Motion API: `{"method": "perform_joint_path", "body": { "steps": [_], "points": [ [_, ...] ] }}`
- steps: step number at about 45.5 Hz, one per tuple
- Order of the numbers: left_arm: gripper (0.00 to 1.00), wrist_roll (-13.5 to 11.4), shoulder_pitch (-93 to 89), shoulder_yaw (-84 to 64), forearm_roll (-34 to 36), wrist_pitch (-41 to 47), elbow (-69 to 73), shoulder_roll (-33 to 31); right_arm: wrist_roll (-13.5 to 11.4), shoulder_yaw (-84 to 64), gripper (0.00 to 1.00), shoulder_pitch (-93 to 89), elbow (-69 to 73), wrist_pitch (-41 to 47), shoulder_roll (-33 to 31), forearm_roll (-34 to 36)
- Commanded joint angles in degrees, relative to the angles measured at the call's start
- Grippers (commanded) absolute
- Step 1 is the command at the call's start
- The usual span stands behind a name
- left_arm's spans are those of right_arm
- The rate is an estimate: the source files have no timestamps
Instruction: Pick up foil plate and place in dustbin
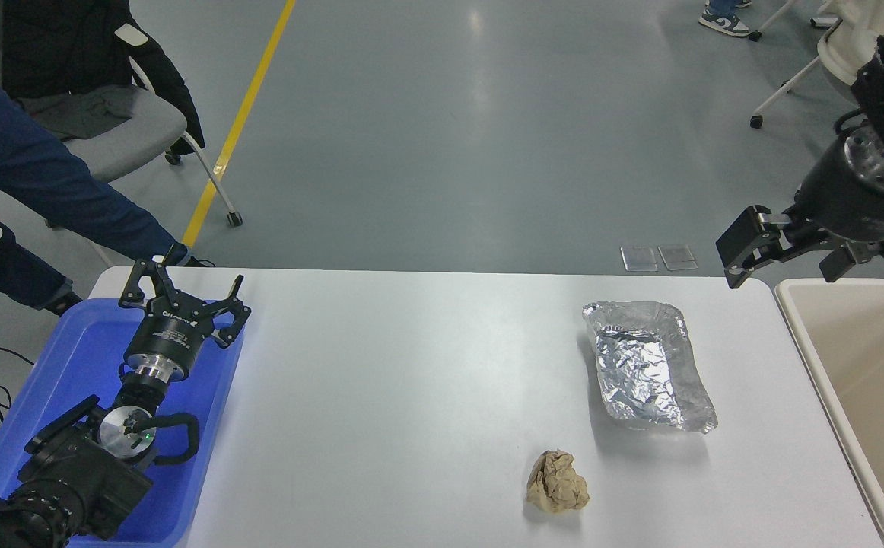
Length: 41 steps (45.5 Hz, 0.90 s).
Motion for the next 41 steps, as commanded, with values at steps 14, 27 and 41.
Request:
{"method": "perform_joint_path", "body": {
  "steps": [14,27,41],
  "points": [
    [1.0,0.07,0.0,0.0,0.02,0.0,0.0,0.0,0.0,0.25,1.0,-0.67,0.0,0.0,0.07,0.0],
    [1.0,0.07,0.0,0.0,0.02,0.0,0.0,0.0,0.0,0.34,1.0,-0.49,0.0,0.0,0.25,0.0],
    [1.0,0.07,0.0,0.0,0.02,0.0,0.0,0.0,0.0,-0.71,1.0,-1.28,0.0,0.0,-0.8,0.0]
  ]
}}
